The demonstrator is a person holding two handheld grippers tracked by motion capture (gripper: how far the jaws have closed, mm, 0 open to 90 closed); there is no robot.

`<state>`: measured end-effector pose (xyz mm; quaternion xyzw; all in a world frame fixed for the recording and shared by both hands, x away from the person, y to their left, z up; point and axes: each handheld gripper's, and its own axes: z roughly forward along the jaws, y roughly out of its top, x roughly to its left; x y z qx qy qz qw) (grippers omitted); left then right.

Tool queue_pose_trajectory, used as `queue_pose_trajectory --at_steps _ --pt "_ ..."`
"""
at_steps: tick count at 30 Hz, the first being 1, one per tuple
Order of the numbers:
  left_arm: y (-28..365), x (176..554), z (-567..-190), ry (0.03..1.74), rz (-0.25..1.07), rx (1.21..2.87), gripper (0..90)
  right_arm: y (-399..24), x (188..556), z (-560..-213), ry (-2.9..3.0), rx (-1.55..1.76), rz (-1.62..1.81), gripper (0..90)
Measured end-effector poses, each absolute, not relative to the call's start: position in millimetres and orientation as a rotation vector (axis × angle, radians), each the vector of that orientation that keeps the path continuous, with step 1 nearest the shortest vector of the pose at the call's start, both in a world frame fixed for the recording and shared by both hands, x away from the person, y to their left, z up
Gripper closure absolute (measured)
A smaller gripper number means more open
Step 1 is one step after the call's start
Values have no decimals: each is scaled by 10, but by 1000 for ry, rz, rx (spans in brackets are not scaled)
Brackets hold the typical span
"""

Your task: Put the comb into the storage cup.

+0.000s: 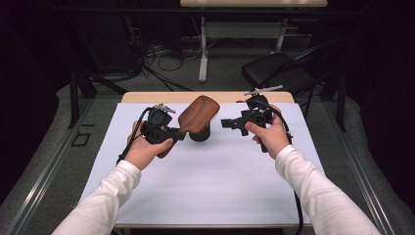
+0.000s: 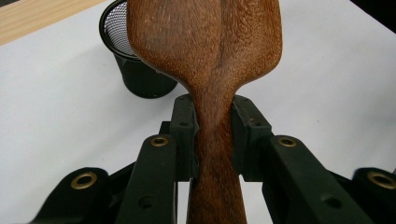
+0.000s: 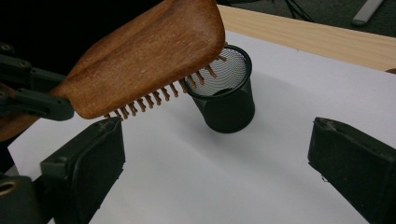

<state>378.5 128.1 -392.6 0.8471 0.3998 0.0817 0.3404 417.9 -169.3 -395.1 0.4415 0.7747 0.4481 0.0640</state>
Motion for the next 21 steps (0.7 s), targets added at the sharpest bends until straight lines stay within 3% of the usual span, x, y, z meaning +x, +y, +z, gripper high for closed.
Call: queue_pose_trajectory --at_steps 21 --pt "1228 3777 -3942 1000 201 2186 726 -1682 4334 -3960 2287 1507 1537 136"
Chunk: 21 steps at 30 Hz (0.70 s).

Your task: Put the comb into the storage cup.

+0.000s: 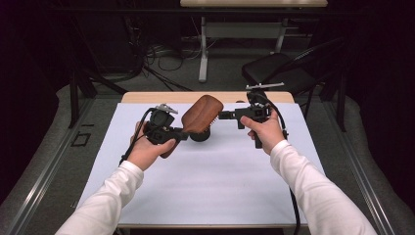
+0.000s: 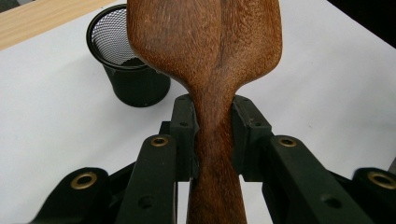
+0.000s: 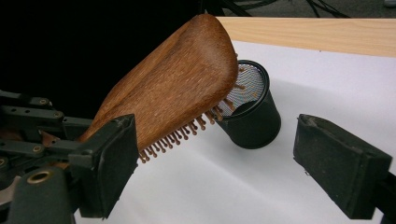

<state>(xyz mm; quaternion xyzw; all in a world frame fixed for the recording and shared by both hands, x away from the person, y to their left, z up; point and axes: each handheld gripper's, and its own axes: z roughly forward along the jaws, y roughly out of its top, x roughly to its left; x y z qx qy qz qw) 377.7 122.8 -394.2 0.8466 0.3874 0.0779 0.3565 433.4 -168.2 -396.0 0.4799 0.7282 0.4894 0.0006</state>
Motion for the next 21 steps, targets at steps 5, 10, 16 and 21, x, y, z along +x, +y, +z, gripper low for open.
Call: queue_pose_trajectory --at_steps 5,10,16,21 --pt "1210 3768 -3949 997 200 2183 726 -1683 4354 -3971 2278 1531 1563 138" --pt "1186 3758 -3961 989 192 2182 726 -1667 4365 -3982 2277 1543 1584 139" --pt "1141 3743 -3978 974 186 2175 726 -1640 4369 -3998 2276 1543 1621 139" --pt "1113 3734 -3986 965 175 2153 726 -1631 4380 -4012 2276 1559 1638 140"
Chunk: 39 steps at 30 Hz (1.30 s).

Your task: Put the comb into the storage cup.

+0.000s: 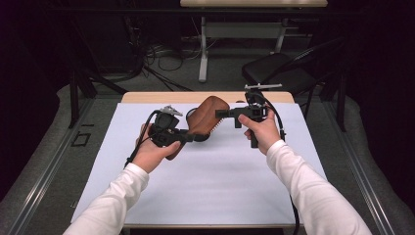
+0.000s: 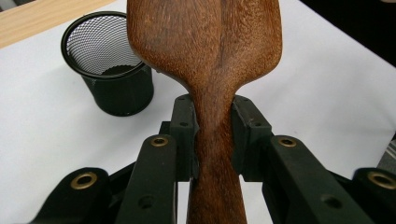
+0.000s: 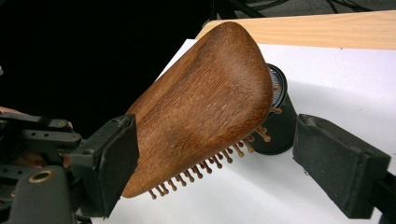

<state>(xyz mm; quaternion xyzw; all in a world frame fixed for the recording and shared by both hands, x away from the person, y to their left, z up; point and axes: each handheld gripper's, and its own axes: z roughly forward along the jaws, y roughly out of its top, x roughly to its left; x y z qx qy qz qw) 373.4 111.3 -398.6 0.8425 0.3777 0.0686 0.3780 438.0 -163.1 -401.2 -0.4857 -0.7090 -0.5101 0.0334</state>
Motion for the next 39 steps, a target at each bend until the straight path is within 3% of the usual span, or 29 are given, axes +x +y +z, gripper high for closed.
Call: queue_pose_trajectory --at_steps 39 --pt "925 3724 -3983 904 169 2133 726 -1588 4484 -4125 -2015 -1513 -1597 144"
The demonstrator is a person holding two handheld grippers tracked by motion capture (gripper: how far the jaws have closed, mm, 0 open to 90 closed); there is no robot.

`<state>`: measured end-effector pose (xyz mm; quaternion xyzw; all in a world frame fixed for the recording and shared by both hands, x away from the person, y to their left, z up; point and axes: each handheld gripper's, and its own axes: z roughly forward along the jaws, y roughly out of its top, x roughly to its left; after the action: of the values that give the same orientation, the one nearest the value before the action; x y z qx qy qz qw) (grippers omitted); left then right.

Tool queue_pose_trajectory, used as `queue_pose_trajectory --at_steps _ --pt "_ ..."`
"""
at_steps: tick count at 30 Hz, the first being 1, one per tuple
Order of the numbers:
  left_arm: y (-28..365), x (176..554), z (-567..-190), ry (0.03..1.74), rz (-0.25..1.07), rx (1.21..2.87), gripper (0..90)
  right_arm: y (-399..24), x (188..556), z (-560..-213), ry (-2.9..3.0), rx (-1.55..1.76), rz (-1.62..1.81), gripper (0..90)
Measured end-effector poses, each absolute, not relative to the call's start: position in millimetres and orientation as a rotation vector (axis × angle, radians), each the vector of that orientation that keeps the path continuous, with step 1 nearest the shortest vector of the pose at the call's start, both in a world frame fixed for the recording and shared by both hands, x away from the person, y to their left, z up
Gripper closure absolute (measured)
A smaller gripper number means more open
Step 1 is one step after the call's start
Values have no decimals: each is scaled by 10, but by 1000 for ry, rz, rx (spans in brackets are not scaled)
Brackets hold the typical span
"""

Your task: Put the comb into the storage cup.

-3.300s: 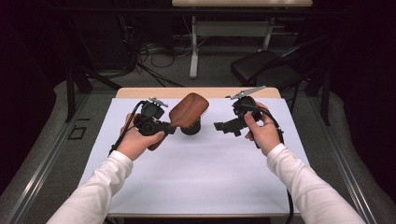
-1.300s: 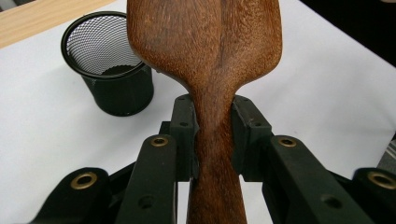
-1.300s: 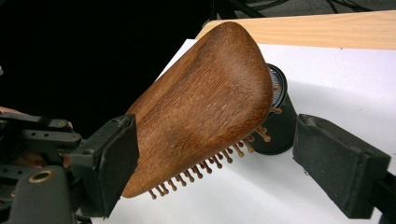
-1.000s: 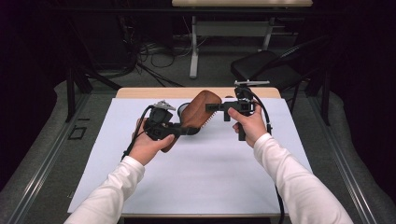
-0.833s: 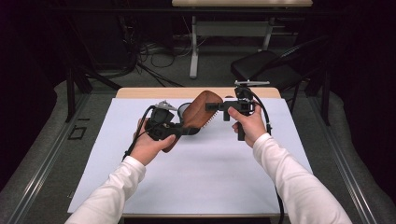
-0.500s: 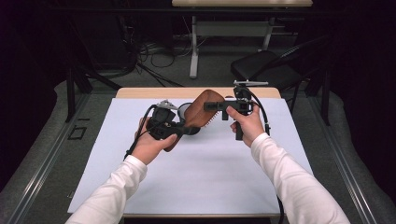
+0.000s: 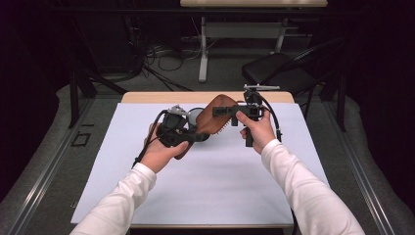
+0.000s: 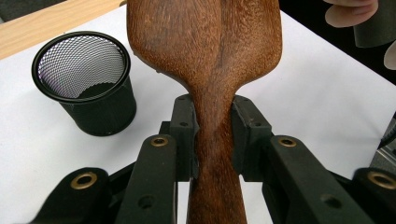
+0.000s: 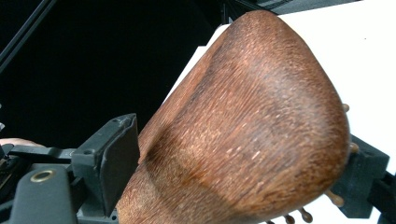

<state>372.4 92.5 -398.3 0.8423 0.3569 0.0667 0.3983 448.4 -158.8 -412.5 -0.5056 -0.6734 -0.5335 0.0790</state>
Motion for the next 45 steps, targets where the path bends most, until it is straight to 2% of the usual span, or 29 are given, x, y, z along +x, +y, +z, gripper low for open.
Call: queue_pose_trajectory --at_steps 28,37,45 --pt "860 3695 -4004 869 169 2157 726 -1593 4524 -4181 -1941 -1506 -1580 153" --pt "844 3713 -4040 872 167 2185 728 -1643 4549 -4226 -1877 -1507 -1587 275" --pt "848 3712 -4063 873 165 2189 728 -1649 4542 -4225 -1847 -1500 -1607 319"
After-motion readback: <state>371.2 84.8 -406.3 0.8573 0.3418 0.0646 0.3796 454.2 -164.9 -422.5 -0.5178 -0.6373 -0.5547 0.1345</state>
